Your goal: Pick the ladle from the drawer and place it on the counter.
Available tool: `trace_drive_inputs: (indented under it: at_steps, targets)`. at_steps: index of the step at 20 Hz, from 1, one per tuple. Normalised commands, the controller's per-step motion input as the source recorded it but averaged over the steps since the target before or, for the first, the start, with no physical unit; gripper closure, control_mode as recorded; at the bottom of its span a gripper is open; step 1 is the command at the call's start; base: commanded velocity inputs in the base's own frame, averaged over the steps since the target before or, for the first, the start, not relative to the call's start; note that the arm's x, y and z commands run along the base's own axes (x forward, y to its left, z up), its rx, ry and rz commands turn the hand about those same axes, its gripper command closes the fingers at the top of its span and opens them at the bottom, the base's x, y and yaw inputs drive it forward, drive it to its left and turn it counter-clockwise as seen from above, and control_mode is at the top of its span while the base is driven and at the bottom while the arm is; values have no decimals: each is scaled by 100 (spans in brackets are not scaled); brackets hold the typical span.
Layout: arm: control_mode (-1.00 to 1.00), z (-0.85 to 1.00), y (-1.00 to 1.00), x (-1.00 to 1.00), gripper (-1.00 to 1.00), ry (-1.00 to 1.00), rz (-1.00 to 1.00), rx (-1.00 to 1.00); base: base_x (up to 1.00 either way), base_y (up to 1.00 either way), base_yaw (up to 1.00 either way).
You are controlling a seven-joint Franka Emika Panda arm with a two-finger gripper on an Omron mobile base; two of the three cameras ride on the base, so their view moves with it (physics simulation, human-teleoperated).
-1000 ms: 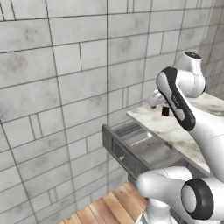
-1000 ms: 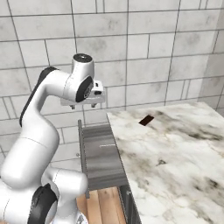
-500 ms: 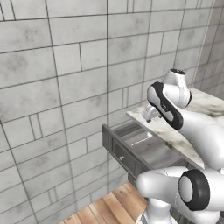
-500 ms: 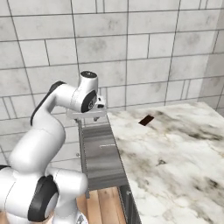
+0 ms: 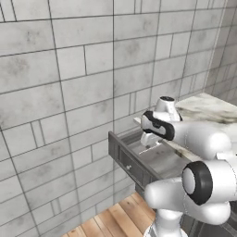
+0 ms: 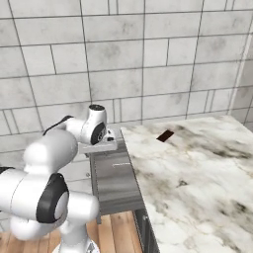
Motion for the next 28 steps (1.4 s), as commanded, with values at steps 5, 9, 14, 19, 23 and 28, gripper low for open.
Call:
trace_drive_inputs:
  at_steps: [5,9,14,19,23,28]
  targets:
    - [-100,-96,31,16,-100,14,0,-2,0,0,0]
    - [-100,-87,18,12,-100,12,0,0,0,0,0]
    - [-100,-83,17,3,-100,10,0,0,0,0,0]
    - [-100,-63,55,-18,-100,5,5,0,0,0,0]
    - [-100,-29,100,-47,-100,0,12,0,0,0,0]
    - [-100,-1,100,-22,-100,-7,11,-8,0,0,0]
